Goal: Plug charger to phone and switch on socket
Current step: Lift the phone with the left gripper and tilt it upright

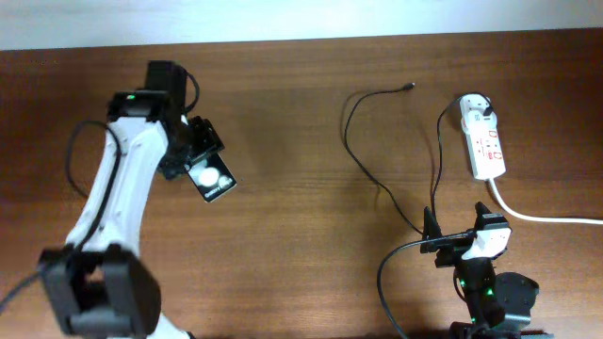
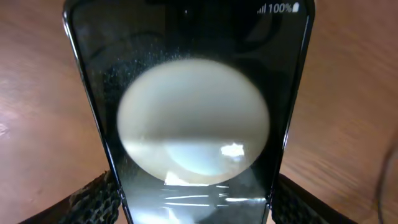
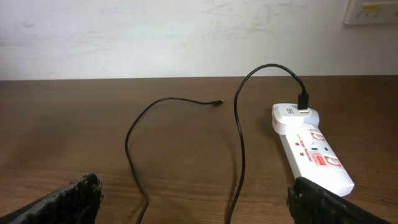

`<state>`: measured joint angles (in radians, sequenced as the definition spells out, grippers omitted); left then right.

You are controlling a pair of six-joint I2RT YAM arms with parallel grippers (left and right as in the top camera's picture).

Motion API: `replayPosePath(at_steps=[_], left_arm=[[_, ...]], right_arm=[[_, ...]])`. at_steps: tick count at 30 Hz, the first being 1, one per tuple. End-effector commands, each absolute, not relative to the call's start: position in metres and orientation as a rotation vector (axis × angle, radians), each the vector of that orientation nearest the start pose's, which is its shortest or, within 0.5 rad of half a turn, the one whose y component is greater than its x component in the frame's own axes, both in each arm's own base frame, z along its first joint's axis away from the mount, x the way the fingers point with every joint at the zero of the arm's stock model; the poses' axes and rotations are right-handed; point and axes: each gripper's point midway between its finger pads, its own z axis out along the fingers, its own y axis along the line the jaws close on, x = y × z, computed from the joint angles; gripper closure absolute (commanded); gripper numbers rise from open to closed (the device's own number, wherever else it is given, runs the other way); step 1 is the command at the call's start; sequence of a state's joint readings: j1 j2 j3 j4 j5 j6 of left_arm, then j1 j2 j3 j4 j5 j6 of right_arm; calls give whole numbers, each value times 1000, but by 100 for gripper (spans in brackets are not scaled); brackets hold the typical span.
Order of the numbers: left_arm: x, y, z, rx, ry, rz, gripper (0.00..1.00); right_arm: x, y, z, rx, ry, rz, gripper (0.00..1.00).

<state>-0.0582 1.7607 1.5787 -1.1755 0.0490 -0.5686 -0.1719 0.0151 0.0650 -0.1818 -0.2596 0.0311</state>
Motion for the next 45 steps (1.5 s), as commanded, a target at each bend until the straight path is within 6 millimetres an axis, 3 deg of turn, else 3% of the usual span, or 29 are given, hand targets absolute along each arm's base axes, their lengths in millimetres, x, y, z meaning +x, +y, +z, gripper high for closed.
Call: replayPosePath(at_steps=[1,5,9,13,15,18,19,23,26,31,33,35,39,41,44,45], left_arm=[[348,-30,219,-700,2705,-240,29],[291,-27,288,-650,2545,-298,29],[235,-23,331,-610,2403,-341,29],[178,-7,344,-624,2326,-276,28],[164,-6,344,-620,2298,-278,28],[161,-6,319,-713,2305,-304,29],[169,-10,300,-762,2332,-334,29],[212,-59,241,-662,2422,-660,29],[234,-89,195,-708,2510,-882,30],[266,-123,151,-826,2668,-1161,31],[270,-131,134,-865,2728,-1229,31],[271,-135,112,-938,2801,-1256,31],[271,-139,104,-960,2828,-1300,31],[271,-139,104,-960,2828,-1301,31],[269,-143,105,-945,2835,-1319,31],[268,-147,106,-925,2843,-1330,31]], right_arm=[[240,3,156,-9,1700,120,1],[240,3,156,-10,1700,121,1],[240,3,156,-9,1700,120,1],[240,3,156,-9,1700,120,1],[240,3,156,-9,1700,120,1],[240,3,156,-9,1700,120,1],[240,3,156,-9,1700,120,1],[240,3,156,-9,1700,120,1],[240,3,156,-9,1700,120,1],[240,3,156,-9,1700,120,1],[240,6,156,-22,1699,136,1],[233,40,159,-146,1689,333,1],[183,116,163,-131,1782,1155,1],[152,139,168,-36,1885,1560,1],[150,140,168,0,1899,1598,1],[161,133,166,77,1891,1548,1]])
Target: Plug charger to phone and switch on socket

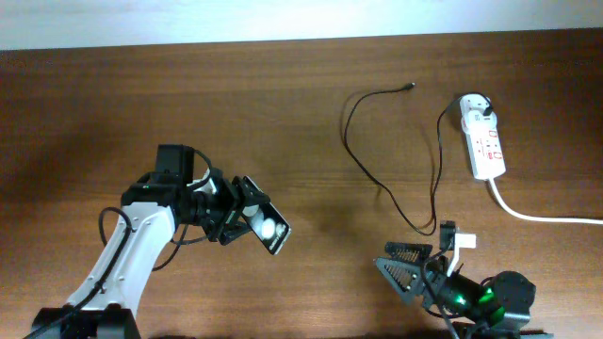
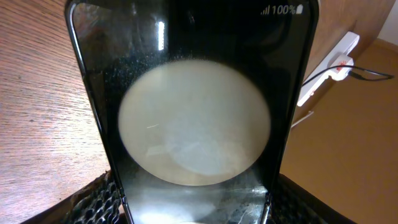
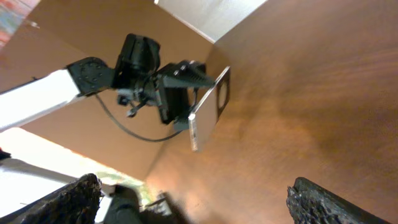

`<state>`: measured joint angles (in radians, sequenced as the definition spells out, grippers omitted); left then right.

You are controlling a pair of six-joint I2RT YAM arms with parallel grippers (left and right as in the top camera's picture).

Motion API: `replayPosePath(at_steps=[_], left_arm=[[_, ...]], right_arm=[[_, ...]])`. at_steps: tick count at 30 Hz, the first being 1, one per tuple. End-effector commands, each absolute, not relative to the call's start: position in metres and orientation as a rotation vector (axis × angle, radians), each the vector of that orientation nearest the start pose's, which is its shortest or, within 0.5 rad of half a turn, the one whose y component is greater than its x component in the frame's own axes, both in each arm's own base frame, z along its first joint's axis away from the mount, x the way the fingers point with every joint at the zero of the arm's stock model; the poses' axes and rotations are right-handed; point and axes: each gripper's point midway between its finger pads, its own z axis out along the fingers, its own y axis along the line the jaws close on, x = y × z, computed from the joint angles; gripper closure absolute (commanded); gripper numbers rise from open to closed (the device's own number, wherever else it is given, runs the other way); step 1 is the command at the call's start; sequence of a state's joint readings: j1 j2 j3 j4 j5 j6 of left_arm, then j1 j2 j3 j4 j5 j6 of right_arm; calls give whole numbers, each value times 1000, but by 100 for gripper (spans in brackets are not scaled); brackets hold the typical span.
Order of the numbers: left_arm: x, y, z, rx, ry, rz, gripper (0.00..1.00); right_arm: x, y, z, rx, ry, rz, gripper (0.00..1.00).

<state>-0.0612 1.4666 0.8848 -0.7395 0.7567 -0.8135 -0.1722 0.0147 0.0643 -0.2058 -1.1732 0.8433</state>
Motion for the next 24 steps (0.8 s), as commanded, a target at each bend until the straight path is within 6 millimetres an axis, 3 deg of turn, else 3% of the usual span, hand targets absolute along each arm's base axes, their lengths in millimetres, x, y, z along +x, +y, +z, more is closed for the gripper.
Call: replayPosePath(at_steps=[1,5,7,10,15,18,20,24], left_arm=[[269,-149,107,-911,2841,-1333,31],[272,-152,110,-882,2823,-1356,31],[273,-153,111,-877,2818,-1368,31],[273,-153,111,-895,2816,-1369,31],[273,-153,111,-896,2816,-1370,30],[273,-153,111,-895,2816,-1370,30],[274,-153,111,-898,2812,-1371,30],[277,-153,112,-888,2800,-1376,30]], right_arm=[[165,131,166,87,1884,1518,1],[167,129,179,-11,1822,1432,1],[166,127,200,-33,1781,1394,1],[169,125,216,-17,1768,1369,1],[192,116,225,41,1834,1302,1],[214,99,220,103,1986,1111,1],[220,90,228,101,2068,1010,1],[222,103,244,54,2095,1016,1]])
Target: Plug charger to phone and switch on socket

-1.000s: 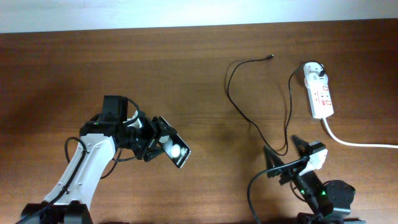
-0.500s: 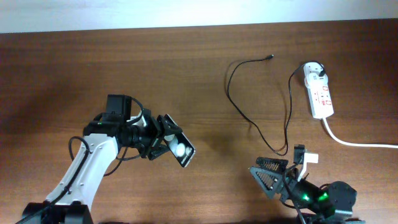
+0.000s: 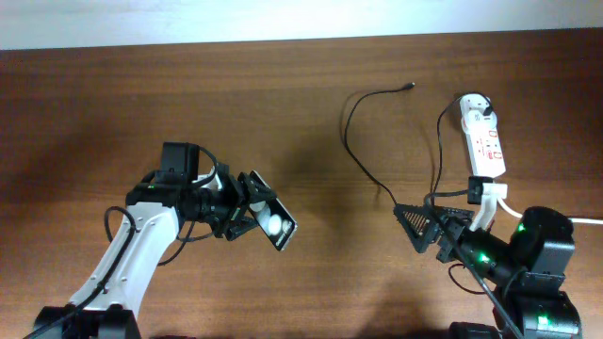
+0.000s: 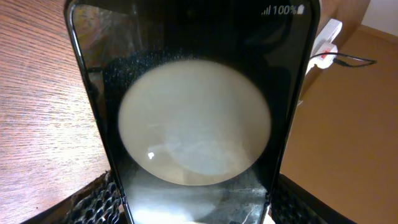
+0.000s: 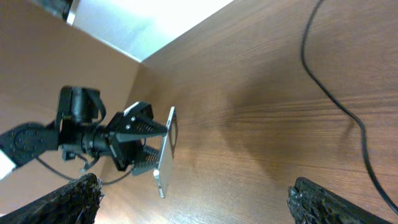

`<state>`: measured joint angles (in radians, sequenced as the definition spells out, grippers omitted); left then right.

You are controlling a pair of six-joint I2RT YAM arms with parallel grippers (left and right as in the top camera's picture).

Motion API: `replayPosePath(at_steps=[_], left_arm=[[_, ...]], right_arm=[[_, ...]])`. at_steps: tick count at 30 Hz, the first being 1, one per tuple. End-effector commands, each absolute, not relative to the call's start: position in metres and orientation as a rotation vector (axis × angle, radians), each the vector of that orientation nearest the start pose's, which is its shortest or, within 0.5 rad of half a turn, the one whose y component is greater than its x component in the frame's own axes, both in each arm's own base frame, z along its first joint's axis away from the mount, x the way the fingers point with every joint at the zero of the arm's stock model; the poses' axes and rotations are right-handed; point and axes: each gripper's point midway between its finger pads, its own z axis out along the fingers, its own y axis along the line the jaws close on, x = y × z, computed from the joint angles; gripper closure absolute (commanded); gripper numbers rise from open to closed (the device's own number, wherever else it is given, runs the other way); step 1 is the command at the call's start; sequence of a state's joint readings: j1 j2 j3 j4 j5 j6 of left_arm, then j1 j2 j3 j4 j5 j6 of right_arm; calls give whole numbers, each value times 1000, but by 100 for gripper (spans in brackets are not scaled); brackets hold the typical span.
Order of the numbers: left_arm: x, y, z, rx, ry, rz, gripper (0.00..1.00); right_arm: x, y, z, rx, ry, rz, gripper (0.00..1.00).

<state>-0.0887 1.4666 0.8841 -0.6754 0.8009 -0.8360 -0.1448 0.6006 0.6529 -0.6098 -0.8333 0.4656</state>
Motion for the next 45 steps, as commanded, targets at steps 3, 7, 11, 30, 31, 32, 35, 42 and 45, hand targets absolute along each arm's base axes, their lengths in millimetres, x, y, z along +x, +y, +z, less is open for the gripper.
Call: replayPosePath(at_steps=[3,7,11,30,31,32,35,42,45], left_arm=[[278,-155,115,-874,2791,-1399,30],[276,-158,118,-863,2790,-1438,31],[276,-158,117,-860,2794,-1435,30],[272,-161,117,-855,2813,-1435,30],[272,-161,117,-855,2813,-1435,30],[272,-162,117,-855,2813,-1436,30],[270,-165,121,-848,2809,-1479,30],[269,-167,124,-848,2806,-1515,30],[269,-167,124,-848,2805,-1519,30]], right_arm=[[225,115,233,102,2159,938,1],[224,161,223,-49,2223,1023,1],[226,184,202,-18,2329,1049,1],[213,280,154,30,2340,813,0],[213,287,154,20,2331,830,5],[215,290,152,23,2321,825,9],[227,297,142,95,2297,804,11],[240,317,139,110,2243,856,56],[240,317,140,111,2239,861,79]])
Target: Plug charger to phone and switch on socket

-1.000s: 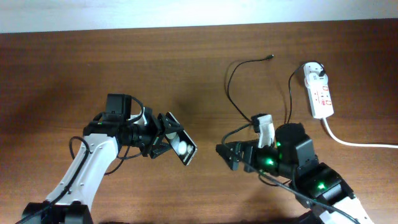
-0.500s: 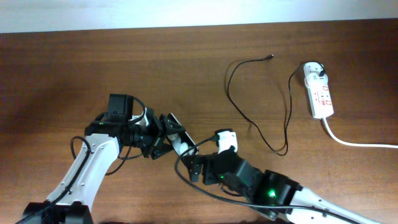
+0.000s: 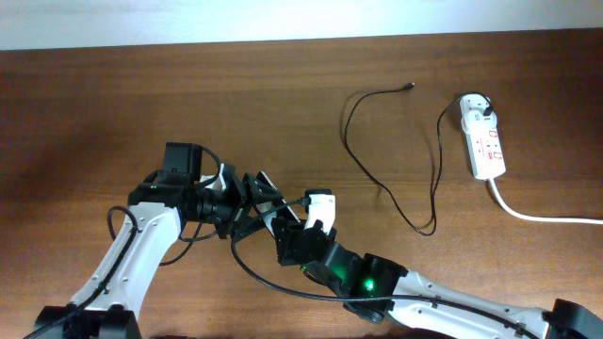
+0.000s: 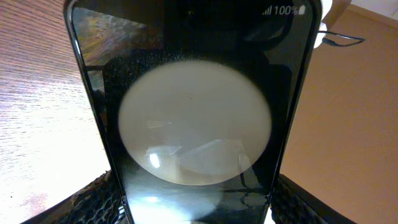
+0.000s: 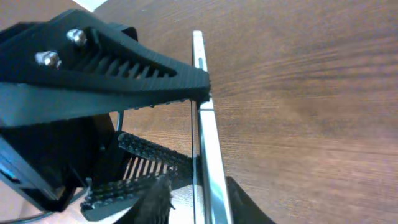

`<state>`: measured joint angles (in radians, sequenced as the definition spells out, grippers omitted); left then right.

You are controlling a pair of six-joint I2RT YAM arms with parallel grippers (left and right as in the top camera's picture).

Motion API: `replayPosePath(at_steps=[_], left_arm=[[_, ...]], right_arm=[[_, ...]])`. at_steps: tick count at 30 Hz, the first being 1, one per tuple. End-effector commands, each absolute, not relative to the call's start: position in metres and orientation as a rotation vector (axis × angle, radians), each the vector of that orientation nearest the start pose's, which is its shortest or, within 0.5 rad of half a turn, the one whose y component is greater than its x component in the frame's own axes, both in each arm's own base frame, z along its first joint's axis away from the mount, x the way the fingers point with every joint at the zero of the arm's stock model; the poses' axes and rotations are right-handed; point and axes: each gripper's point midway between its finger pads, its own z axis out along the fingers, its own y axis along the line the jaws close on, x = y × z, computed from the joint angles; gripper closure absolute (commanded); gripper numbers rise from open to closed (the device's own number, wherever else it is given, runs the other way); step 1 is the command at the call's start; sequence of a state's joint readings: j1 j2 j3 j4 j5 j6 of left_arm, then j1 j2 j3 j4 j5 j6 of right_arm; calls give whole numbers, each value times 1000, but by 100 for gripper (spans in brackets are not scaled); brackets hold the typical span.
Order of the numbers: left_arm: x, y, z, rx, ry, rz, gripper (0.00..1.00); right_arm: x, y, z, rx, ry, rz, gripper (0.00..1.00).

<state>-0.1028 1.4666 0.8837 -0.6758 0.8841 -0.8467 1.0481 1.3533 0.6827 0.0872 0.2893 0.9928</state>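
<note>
The black phone [image 4: 194, 124], its round cover screen lit, fills the left wrist view. My left gripper [image 4: 194, 208] is shut on its sides and holds it on edge above the table [image 3: 267, 193]. My right gripper [image 5: 199, 186] has its fingers either side of the phone's thin edge [image 5: 208, 143]. A gap shows at the left finger [image 5: 158, 196]. Overhead, the right gripper [image 3: 283, 234] meets the left gripper [image 3: 247, 200] at centre-left. The black charger cable [image 3: 377, 151] lies loose, its free plug [image 3: 408, 87] at the back. The white socket strip [image 3: 483, 141] is at far right.
The right arm [image 3: 424, 282] stretches across the front of the table from the lower right. A white mains cord [image 3: 537, 215] runs from the strip to the right edge. The cable loops over the brown table [image 3: 113, 104] between phone and strip.
My right gripper has moved from the right side, near the cable, across to the phone, and its jaws have narrowed around the phone's edge. The left gripper still holds the phone in about the same place.
First my left gripper held the phone at the back left while the right arm rested at the front right. Then the phone was at centre-left, turned toward the right arm. The right arm had lifted and faced it, and now its fingers straddle the phone.
</note>
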Motion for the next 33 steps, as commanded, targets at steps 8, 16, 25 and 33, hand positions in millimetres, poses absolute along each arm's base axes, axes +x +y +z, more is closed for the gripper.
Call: replayPosePath(at_steps=[8,16,25,33], left_arm=[[269,-167,124,-848,2805,-1519,26],[274,-160,139,-768,2736,-1543,1],[186,-105,259,-221,2255,-1284,1],[170,-95,194,-540,2037,-1587,1]], right_arm=[[237,320,139,97,2251,879,96],[238,318,149,103,2239,916,96],[246,303,194,133,2167,1077,96],[252,280,209,249,2255,1363,96]])
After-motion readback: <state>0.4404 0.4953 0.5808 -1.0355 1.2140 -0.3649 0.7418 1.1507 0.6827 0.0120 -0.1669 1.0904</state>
